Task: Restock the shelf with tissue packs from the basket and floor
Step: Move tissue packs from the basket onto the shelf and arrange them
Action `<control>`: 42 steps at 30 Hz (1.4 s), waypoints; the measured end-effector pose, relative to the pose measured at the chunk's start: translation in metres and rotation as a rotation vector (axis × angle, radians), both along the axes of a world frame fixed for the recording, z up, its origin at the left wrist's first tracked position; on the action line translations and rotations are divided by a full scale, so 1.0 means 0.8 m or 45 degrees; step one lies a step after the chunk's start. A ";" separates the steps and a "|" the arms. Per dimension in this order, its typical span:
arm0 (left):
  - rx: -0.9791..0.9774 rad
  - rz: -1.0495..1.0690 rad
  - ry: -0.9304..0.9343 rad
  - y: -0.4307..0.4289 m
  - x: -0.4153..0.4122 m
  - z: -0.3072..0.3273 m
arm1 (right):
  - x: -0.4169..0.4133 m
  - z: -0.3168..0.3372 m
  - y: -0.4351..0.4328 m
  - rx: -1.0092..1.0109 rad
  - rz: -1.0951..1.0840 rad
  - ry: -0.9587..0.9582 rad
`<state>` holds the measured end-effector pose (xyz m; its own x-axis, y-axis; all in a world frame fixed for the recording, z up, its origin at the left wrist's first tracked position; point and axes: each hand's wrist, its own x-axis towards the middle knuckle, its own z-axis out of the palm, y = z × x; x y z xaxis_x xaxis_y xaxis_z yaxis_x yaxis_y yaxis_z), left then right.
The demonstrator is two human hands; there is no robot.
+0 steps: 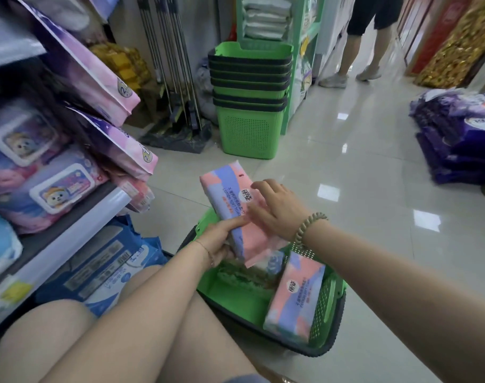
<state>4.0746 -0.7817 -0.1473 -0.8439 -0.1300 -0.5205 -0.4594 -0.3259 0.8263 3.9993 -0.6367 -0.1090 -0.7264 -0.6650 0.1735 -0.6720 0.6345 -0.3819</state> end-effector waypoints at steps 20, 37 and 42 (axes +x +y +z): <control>0.171 0.635 0.342 -0.102 0.097 0.151 | 0.083 0.140 -0.100 0.006 0.368 0.727; -0.824 0.960 0.636 -0.207 0.245 0.238 | 0.116 0.213 -0.154 -0.281 0.692 1.127; -1.342 0.925 0.724 -0.212 0.278 0.276 | 0.132 0.244 -0.177 -0.415 0.747 1.192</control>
